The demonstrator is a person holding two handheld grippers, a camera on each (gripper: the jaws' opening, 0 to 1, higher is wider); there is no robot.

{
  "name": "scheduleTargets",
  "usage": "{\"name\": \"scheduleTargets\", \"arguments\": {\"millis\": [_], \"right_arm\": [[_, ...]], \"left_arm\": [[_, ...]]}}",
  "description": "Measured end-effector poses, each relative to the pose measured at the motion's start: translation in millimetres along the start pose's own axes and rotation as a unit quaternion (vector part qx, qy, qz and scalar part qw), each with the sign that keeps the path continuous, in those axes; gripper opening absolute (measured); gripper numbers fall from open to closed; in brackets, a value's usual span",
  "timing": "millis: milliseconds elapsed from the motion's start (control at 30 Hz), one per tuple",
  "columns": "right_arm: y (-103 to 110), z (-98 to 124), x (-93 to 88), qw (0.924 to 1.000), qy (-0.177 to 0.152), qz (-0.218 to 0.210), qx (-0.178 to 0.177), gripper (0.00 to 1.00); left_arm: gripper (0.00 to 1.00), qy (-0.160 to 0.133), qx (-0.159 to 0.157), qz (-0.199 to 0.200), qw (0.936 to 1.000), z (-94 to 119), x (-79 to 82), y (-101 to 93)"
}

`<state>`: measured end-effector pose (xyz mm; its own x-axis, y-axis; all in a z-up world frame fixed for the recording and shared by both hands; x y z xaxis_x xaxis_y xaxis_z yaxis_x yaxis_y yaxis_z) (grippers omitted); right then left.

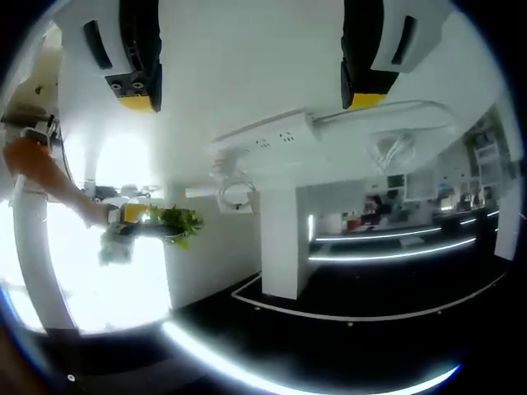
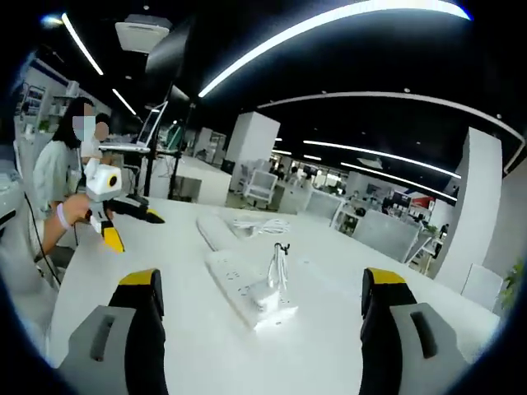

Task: Straighten the power strip on the desk, plug the charger into it

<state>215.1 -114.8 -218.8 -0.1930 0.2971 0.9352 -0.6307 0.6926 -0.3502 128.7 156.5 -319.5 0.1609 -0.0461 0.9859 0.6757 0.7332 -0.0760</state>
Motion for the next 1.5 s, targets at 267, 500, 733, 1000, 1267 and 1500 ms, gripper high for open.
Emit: {"name": "scheduleTargets", "arguments": {"millis": [267,500,733,1000,1267,1500], "right_arm": [[0,27,-16.2,0.9996,-0.006,-0.017,-0.022,0.99],[3,46,-30.3,0.9983,-0.015,-0.039,-0.04,0.99],[6,60,-43.3,0.9965,-0.018,-0.059,-0.056,0.99],[12,72,-58.3,0.9939,-0.025,-0.079,-0.073,0.99],[12,76,-69.3,0.9925,-0.019,-0.087,-0.083,0.99],[13,79,-74.5,0.9919,-0.01,-0.093,-0.087,0.99]], "left_arm": [[0.93,0.0,0.0,-0.001,1.0,-1,1.2,0.1],[0.93,0.001,0.002,0.0,1.0,-1,-0.1,0.3],[0.93,0.001,0.004,-0.001,1.0,1,0.6,1.8],[0.93,-0.001,0.01,0.0,0.9999,5,0.5,4.3],[0.93,-0.004,0.014,0.002,0.9999,8,-0.1,7.0],[0.93,-0.003,0.017,0.003,0.9998,9,-1.5,9.3]]}}
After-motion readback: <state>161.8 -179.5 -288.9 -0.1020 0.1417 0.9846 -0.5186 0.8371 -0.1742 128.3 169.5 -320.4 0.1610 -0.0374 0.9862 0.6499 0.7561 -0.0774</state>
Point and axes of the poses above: the point that each gripper's makers call its tool centre point, and the gripper's own axes: z roughly backward along the fingers, y roughly to its left, x roughly out of its top, the point moved 3 cm from there along z, roughly backward along the fingers, and after that the axes turned 13 degrees about -x, right-handed, at the moved point
